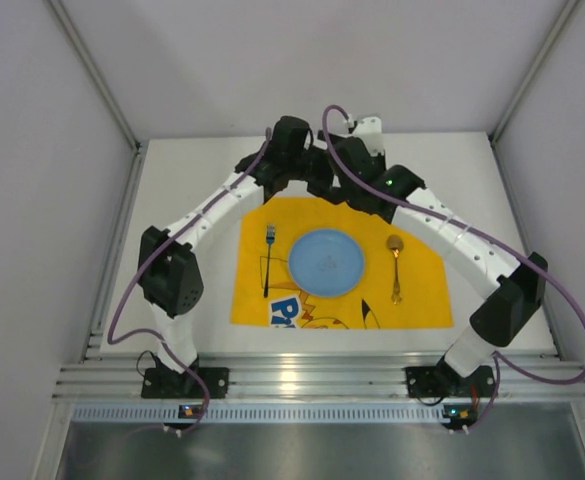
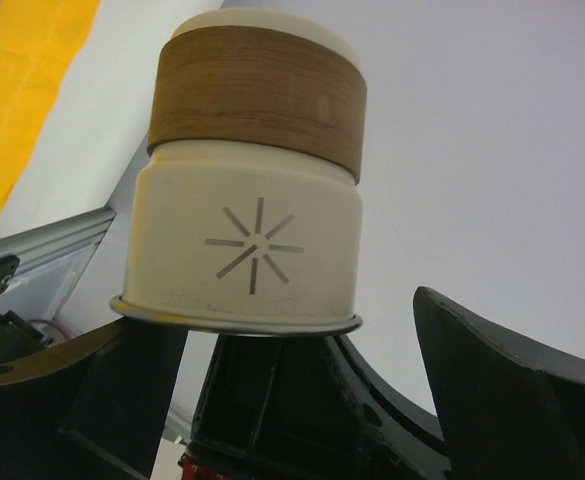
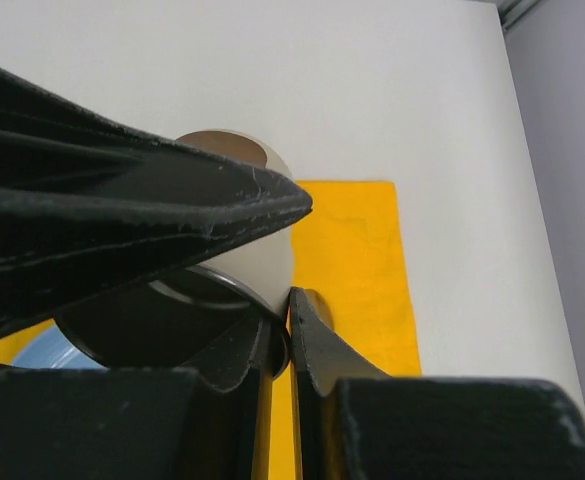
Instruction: Set the dinner table for one person
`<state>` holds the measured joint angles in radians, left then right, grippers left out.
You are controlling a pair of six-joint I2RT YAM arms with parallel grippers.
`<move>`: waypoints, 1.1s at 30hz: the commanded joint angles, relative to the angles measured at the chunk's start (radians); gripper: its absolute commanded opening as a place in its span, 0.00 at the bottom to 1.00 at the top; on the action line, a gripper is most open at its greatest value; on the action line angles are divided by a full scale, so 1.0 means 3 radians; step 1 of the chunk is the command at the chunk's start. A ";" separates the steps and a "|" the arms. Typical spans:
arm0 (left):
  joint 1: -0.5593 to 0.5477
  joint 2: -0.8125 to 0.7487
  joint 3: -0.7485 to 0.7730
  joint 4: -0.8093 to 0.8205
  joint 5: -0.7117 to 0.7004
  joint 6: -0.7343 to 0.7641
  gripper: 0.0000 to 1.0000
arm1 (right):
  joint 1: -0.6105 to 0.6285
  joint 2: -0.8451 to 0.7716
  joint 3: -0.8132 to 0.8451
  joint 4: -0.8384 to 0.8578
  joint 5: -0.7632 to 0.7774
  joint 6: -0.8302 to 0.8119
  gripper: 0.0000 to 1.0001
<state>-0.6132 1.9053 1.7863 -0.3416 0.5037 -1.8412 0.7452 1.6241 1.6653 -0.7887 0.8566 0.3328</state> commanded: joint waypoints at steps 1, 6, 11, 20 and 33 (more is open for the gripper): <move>0.0004 -0.0123 0.0080 -0.0181 0.0350 0.0047 0.98 | -0.0050 -0.0132 0.0125 0.0134 0.0105 -0.0005 0.00; 0.0050 -0.0357 0.0100 -0.0440 0.0433 0.0154 0.98 | -0.0162 -0.0142 0.0064 0.0134 0.0039 -0.0005 0.00; 0.0366 -0.0603 0.0161 -0.0910 0.0458 0.0511 0.98 | -0.0770 -0.0173 -0.0095 0.0062 -0.0613 0.0163 0.00; 0.1231 -0.0895 0.0228 -0.2035 0.0275 0.1987 0.98 | -0.2070 0.0210 -0.0341 0.0052 -0.2746 0.0404 0.00; 0.1257 -0.1319 -0.0231 -0.3167 -0.1893 0.3795 0.98 | -0.2233 0.0793 -0.0305 0.0062 -0.3188 0.0466 0.00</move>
<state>-0.2379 1.6054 1.7626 -1.2133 0.1326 -0.8497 0.0868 1.8488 1.5524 -0.7891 -0.0589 0.4614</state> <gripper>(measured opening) 0.983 0.069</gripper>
